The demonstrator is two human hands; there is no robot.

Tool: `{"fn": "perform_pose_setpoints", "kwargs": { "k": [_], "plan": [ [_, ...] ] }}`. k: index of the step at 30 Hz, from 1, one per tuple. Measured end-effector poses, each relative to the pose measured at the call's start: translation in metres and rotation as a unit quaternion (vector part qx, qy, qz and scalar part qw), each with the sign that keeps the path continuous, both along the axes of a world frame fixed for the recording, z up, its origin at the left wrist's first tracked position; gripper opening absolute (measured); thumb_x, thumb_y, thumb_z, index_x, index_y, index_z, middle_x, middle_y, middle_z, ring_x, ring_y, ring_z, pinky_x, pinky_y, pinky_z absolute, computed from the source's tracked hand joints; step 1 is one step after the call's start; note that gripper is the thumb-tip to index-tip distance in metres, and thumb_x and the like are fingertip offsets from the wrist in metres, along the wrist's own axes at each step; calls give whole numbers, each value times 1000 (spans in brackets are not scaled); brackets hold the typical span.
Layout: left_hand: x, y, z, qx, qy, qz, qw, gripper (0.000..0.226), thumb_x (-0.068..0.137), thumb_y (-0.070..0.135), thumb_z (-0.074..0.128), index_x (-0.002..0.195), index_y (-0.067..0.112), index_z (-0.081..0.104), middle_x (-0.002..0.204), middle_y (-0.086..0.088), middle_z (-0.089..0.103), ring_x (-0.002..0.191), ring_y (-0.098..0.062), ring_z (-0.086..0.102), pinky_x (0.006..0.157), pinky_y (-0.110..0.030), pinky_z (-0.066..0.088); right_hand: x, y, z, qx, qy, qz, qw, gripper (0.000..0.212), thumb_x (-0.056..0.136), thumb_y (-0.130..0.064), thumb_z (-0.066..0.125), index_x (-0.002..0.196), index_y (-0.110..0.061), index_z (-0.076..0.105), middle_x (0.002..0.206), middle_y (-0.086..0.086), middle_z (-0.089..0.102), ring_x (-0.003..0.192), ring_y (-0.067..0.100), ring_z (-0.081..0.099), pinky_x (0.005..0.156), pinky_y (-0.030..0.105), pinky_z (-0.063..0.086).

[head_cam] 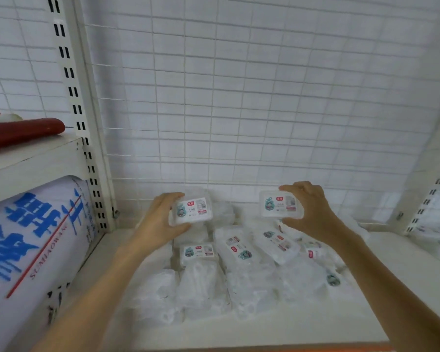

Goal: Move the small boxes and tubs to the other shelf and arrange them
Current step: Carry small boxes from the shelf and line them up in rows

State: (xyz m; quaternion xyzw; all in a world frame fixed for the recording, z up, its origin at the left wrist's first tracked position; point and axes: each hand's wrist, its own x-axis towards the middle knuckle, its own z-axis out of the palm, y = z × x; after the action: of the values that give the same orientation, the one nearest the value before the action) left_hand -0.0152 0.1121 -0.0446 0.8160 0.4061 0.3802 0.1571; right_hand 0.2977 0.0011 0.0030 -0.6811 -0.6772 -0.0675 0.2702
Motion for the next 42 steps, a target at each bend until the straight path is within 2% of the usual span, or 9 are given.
{"fn": "perform_pose_setpoints", "kwargs": {
  "k": [7,13,17,21,24,27,31,36,42],
  "plan": [
    [76,-41,21,40,6,-97,994,67,70,15,79,128,10,46,119,6,37,109,-9,40,95,-18,35,66,-92,-3,17,40,-60,997,68,70,-13,74,131,-21,44,115,-4,36,105,10,23,90,23,22],
    [181,-111,14,21,-21,-179,983,71,70,15,79,131,10,43,117,5,37,107,-8,43,81,1,35,142,-209,-18,22,85,-156,984,68,70,-11,76,131,-19,46,126,4,42,116,22,32,90,27,27],
    [261,-174,-1,9,-24,-250,968,66,71,15,78,128,10,45,117,4,38,108,-8,44,81,-9,42,188,-297,-35,15,101,-228,968,69,67,-8,78,129,-16,49,126,12,46,115,28,38,88,27,27],
    [337,-233,-20,12,-13,-309,951,66,70,17,79,126,5,46,116,2,38,107,-10,43,86,2,27,227,-385,-58,6,123,-296,947,69,64,-13,81,127,-13,52,125,14,48,117,33,41,93,36,33],
    [388,-273,-32,5,-1,-349,937,66,72,20,78,127,6,46,117,2,37,109,-9,42,88,-1,26,252,-443,-70,-3,134,-335,933,70,65,-17,80,129,-16,50,128,14,46,119,30,38,95,37,32],
    [435,-304,-41,6,12,-381,925,67,69,19,80,125,3,48,116,-2,38,107,-9,41,86,5,23,277,-491,-77,-15,142,-381,914,74,67,-12,79,133,-18,46,133,13,43,121,29,37,100,42,32],
    [484,-327,-49,-7,27,-405,914,68,71,25,79,128,8,46,115,3,32,105,-6,39,85,5,26,303,-525,-85,-12,160,-409,898,74,66,-12,80,132,-17,47,130,12,45,121,30,37,101,43,32],
    [556,-337,-50,-17,44,-415,909,68,72,23,77,131,11,43,115,5,30,106,-6,39,87,-6,30,350,-538,-95,-2,173,-422,890,77,60,-31,77,130,-18,49,128,11,46,119,30,39,100,47,35],
    [658,-323,-42,-8,46,-430,901,68,74,26,76,131,12,42,117,5,28,106,-7,38,96,-17,33,440,-518,-88,-8,178,-426,887,75,69,-13,77,135,-21,42,135,9,40,125,26,33,103,44,31]
  ]
}}
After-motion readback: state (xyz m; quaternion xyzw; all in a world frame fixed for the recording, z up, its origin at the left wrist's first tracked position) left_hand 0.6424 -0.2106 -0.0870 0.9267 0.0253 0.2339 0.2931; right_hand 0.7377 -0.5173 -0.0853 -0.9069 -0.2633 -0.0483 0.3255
